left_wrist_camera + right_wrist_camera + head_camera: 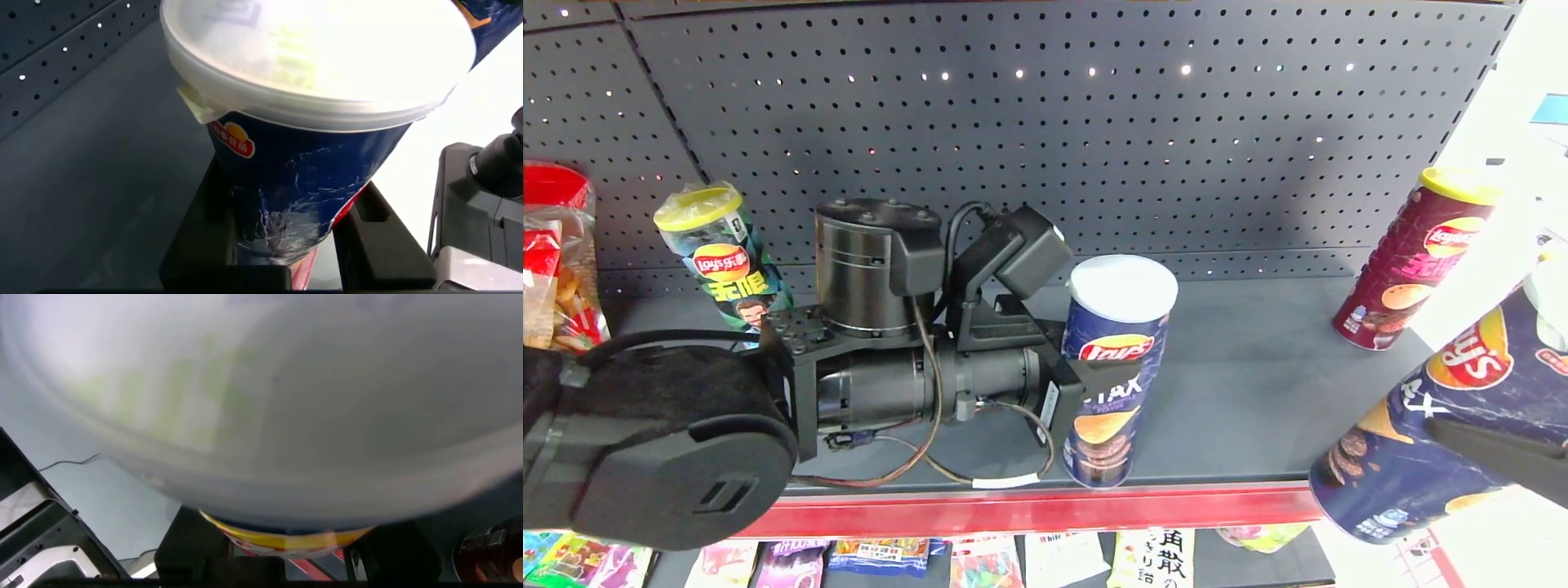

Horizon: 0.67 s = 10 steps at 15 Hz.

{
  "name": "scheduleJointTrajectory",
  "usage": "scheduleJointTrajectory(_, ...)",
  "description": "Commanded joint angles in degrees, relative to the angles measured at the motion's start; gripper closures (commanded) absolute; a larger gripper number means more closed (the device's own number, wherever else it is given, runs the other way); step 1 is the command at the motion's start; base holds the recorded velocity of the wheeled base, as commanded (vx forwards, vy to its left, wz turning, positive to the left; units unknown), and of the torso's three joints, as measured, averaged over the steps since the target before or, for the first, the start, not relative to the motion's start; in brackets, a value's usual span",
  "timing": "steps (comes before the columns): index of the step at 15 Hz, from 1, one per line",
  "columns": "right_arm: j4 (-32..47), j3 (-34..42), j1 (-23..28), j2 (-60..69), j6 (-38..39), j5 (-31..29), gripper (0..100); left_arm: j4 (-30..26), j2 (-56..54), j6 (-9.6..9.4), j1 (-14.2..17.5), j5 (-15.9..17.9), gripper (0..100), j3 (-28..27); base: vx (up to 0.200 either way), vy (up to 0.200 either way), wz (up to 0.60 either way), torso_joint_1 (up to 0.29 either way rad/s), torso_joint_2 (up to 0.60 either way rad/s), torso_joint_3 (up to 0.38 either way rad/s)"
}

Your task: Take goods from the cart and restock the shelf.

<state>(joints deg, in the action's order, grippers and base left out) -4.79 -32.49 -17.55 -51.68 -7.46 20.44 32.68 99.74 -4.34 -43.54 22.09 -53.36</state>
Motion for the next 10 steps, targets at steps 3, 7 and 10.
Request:
scheduleJointTrajectory(3,-0.04,-0.03,-0.02,-0.18,-0.01,0.03,100,0.01,-0.87,0.21,-0.66,-0.38,100,0.62,0.000,0.000,0.00,0.000,0.00,0.000)
scheduleJointTrajectory(7,-0.04,-0.03,-0.02,-0.18,-0.01,0.03,100,0.01,-1.75,0.21,-1.02,-0.38,100,2.38,0.000,0.000,0.00,0.000,0.00,0.000)
scheduleJointTrajectory(10,-0.04,-0.21,-0.02,-0.27,-0.01,0.03,100,0.01,-2.10,0.21,-1.02,-0.56,100,3.26,0.000,0.000,0.00,0.000,0.00,0.000)
